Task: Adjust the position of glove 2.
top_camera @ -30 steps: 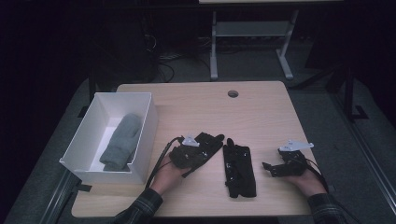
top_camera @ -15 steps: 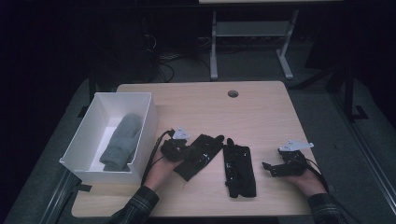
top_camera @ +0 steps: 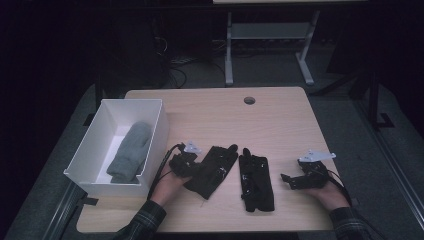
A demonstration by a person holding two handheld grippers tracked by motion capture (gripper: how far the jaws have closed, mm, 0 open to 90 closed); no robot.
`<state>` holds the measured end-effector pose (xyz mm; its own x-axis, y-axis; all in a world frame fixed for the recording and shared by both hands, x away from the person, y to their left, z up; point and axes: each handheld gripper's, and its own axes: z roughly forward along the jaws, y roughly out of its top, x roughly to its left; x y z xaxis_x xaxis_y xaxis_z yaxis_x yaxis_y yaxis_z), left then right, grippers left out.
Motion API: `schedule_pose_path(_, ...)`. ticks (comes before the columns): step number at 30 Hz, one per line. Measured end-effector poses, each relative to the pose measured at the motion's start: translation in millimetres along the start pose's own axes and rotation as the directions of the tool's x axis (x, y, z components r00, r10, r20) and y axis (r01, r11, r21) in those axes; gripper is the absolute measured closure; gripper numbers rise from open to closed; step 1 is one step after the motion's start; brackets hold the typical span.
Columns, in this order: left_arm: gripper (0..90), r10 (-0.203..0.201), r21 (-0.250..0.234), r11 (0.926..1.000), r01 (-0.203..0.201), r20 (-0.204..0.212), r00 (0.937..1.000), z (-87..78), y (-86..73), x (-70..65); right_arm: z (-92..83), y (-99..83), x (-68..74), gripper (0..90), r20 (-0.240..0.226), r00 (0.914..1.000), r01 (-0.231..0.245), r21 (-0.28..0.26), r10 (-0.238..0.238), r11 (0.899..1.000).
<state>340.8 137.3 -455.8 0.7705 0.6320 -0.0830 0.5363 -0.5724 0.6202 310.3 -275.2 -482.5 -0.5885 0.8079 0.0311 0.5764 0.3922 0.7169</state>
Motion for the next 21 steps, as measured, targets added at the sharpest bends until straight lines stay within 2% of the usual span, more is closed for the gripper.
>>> schedule_pose_path(8, 89.4, 0.018, 0.009, 0.9998, -0.018, 0.055, 0.9984, -5.5, -9.3, -14.8, 0.2, 0.1, 0.1, 10.0, 0.000, 1.0000, 0.000, 0.000, 0.000, 1.000)
schedule_pose_path(12, 89.4, 0.014, 0.006, 0.9999, -0.015, 0.094, 0.9954, -4.8, -10.9, -23.8, 0.2, 0.1, 0.1, 9.9, 0.000, 1.0000, 0.000, 0.000, 0.000, 1.000)
schedule_pose_path(14, 89.4, 0.029, 0.011, 0.9995, -0.031, 0.110, 0.9935, -4.2, -10.5, -28.1, 0.2, 0.2, 0.2, 10.0, 0.000, 1.0000, -0.002, 0.001, 0.002, 1.000)
schedule_pose_path(15, 89.3, 0.022, -0.001, 0.9998, -0.022, 0.111, 0.9936, -3.2, -10.7, -30.1, 0.2, 0.2, 0.2, 10.0, 0.000, 1.0000, -0.003, 0.001, 0.003, 1.000)
schedule_pose_path(16, 89.3, 0.040, 0.010, 0.9991, -0.041, 0.113, 0.9928, -4.0, -10.0, -29.7, 0.2, 0.2, 0.3, 10.0, 0.000, 1.0000, -0.003, 0.001, 0.003, 1.000)
schedule_pose_path(19, 87.2, 0.031, -0.002, 0.9995, -0.031, 0.103, 0.9941, -6.5, -9.1, -27.2, 0.2, 0.2, 0.2, 10.0, 0.000, 1.0000, -0.003, 0.001, 0.003, 1.000)
schedule_pose_path(21, 84.2, 0.018, -0.022, 0.9996, -0.016, 0.080, 0.9966, -10.6, -8.8, -22.3, 0.2, 0.2, 0.3, 10.0, 0.000, 1.0000, -0.003, 0.001, 0.003, 1.000)
